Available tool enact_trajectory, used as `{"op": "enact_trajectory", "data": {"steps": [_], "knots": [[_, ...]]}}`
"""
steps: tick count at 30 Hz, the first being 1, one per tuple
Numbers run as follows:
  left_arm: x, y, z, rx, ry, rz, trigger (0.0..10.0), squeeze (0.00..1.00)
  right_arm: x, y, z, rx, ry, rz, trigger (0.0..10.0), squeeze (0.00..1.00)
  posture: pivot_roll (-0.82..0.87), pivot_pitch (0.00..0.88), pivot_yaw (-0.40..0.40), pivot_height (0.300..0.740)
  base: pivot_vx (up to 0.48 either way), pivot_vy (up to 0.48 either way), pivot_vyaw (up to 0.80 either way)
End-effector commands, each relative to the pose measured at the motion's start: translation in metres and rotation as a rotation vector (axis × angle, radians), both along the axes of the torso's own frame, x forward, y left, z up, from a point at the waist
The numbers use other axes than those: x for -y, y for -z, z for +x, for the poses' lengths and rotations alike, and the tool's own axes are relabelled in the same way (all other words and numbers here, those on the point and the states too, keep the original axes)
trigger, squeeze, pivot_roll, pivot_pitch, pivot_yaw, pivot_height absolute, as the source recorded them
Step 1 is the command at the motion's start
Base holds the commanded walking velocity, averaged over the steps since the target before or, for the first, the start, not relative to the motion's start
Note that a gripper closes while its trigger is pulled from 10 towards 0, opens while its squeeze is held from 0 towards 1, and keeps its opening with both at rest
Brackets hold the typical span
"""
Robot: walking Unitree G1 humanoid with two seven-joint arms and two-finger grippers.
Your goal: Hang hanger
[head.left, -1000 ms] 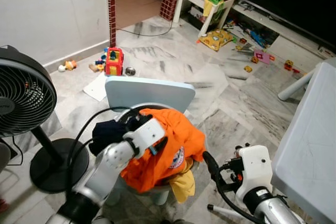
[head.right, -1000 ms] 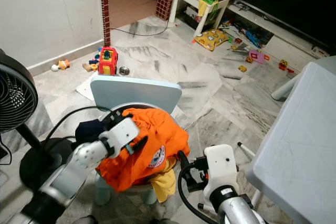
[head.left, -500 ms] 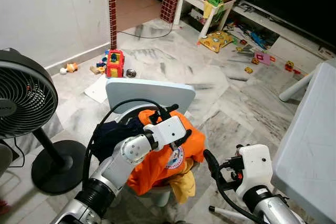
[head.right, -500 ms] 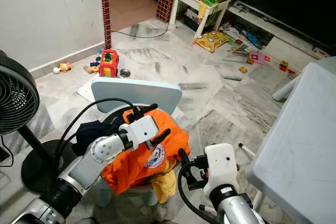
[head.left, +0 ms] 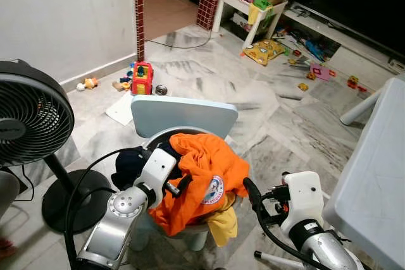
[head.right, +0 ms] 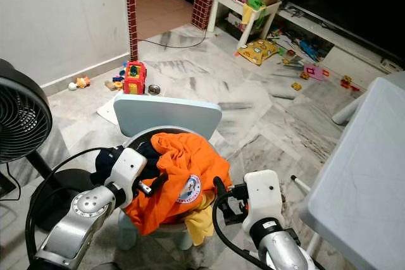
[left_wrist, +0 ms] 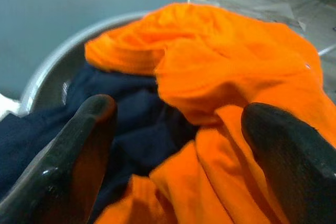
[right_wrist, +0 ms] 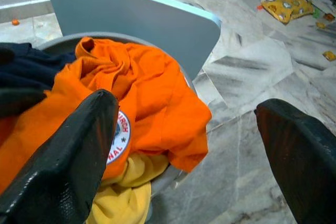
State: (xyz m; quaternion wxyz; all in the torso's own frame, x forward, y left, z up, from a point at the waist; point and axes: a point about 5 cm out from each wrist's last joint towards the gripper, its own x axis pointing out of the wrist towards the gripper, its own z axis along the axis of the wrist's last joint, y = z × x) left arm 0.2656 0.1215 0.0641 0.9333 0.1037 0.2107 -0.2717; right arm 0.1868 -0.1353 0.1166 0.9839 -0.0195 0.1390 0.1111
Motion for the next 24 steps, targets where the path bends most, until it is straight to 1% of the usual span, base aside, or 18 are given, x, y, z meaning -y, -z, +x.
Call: {"op": "enact_trajectory", "data": {"steps": [1,4,6,7,12,13,14,15,16,17,18,19,20,21,22,23,24], "knots": [[0.005,0.001,-0.002,-0.071,0.005,-0.013,10.0,0.0,0.004,0.003,0.002,-0.003,0.01,-0.016,10.0,0.0,0.01,0.073,-0.18,0.74,0.0,0.0,0.0],[0.011,-0.002,0.003,-0.104,0.0,-0.036,10.0,0.0,0.004,0.002,0.003,0.004,0.01,-0.017,10.0,0.0,0.01,0.067,-0.176,0.74,0.0,0.0,0.0],[0.016,-0.004,0.005,-0.109,0.006,-0.045,10.0,0.0,0.004,0.002,0.003,0.006,0.011,-0.018,10.0,0.0,0.0,0.065,-0.174,0.74,0.0,0.0,0.0],[0.021,-0.005,0.007,-0.108,0.022,-0.05,10.0,0.0,0.004,0.002,0.003,0.006,0.012,-0.018,10.0,0.0,0.0,0.065,-0.174,0.74,0.0,0.0,0.0],[0.031,-0.008,0.014,-0.123,0.034,-0.07,10.0,0.0,0.004,0.002,0.003,0.008,0.013,-0.019,10.0,0.0,-0.01,0.062,-0.168,0.74,0.0,0.0,0.0],[0.035,-0.009,0.017,-0.129,0.036,-0.079,9.3,0.0,0.004,0.002,0.003,0.008,0.014,-0.019,10.0,0.0,-0.01,0.062,-0.168,0.74,0.0,0.0,0.0],[0.035,-0.009,0.017,-0.129,0.036,-0.079,9.3,0.0,0.004,0.002,0.003,0.008,0.014,-0.019,10.0,0.0,-0.01,0.062,-0.168,0.74,0.0,0.0,0.0],[0.037,-0.01,0.019,-0.134,0.034,-0.084,6.1,0.0,0.004,0.002,0.003,0.009,0.014,-0.019,10.0,0.0,-0.01,0.061,-0.166,0.74,0.0,0.0,0.0],[0.039,-0.009,0.02,-0.146,0.033,-0.093,3.4,0.0,0.004,0.002,0.003,0.009,0.015,-0.019,10.0,0.0,-0.01,0.061,-0.166,0.74,0.0,0.0,0.0],[0.04,-0.007,0.02,-0.183,0.028,-0.106,0.0,0.0,0.004,0.002,0.003,0.01,0.016,-0.02,10.0,0.0,-0.02,0.06,-0.161,0.74,0.0,0.0,0.0],[0.041,-0.007,0.019,-0.199,0.026,-0.11,0.0,0.0,0.004,0.002,0.003,0.011,0.017,-0.02,10.0,0.0,-0.02,0.06,-0.161,0.74,0.0,0.0,0.0],[0.04,-0.006,0.018,-0.212,0.023,-0.111,0.4,0.0,0.004,0.002,0.003,0.011,0.017,-0.02,10.0,0.0,-0.02,0.06,-0.161,0.74,0.0,0.0,0.0],[0.04,-0.005,0.018,-0.219,0.021,-0.11,0.4,0.0,0.004,0.002,0.003,0.011,0.018,-0.02,10.0,0.0,-0.02,0.06,-0.161,0.74,0.0,0.0,0.0],[0.039,-0.003,0.016,-0.235,0.013,-0.11,4.0,0.0,0.004,0.002,0.003,0.011,0.021,-0.02,10.0,0.0,-0.02,0.06,-0.161,0.74,0.0,0.0,0.0],[0.039,-0.003,0.016,-0.235,0.013,-0.11,4.0,0.0,0.004,0.002,0.003,0.011,0.021,-0.02,10.0,0.0,-0.02,0.06,-0.161,0.74,0.0,0.0,0.0],[0.037,-0.002,0.014,-0.256,-0.001,-0.113,10.0,0.0,0.005,0.002,0.003,0.01,0.022,-0.021,10.0,0.0,-0.02,0.061,-0.157,0.74,0.0,0.0,0.0],[0.036,-0.002,0.013,-0.265,-0.018,-0.119,10.0,0.0,0.004,0.002,0.003,0.009,0.022,-0.02,10.0,0.0,-0.01,0.062,-0.157,0.74,0.0,0.0,0.0]]}}
